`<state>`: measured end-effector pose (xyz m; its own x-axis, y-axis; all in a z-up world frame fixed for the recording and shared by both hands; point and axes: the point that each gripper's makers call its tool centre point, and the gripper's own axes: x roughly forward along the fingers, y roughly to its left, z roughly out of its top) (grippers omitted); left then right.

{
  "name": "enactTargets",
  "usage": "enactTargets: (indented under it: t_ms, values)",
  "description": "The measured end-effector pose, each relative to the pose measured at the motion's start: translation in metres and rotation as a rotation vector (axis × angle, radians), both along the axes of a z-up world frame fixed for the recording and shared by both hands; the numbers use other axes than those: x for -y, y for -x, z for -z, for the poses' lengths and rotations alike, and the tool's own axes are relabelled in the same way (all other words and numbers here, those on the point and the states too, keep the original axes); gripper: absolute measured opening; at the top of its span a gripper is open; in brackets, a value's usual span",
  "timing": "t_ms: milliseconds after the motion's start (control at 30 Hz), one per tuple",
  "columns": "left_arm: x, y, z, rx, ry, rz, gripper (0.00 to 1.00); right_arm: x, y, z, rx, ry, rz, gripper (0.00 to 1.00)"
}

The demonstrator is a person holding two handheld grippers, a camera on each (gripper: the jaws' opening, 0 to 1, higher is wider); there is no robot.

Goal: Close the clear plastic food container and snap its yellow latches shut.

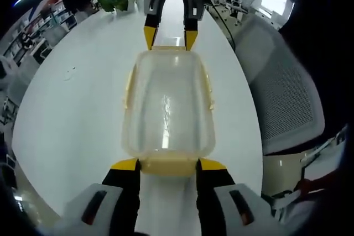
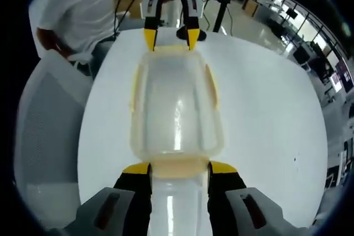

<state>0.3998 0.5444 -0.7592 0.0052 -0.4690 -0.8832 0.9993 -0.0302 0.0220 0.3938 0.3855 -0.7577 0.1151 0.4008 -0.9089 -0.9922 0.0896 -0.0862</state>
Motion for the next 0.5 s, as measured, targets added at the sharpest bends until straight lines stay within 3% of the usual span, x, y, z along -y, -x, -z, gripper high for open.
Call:
enactTargets:
  t_ms: [500]
  values:
    - [0.019,0.000,-0.005,0.003,-0.014,0.008,0.38,0.021,0.002,-0.002,0.007,-0.010,0.013,0.38]
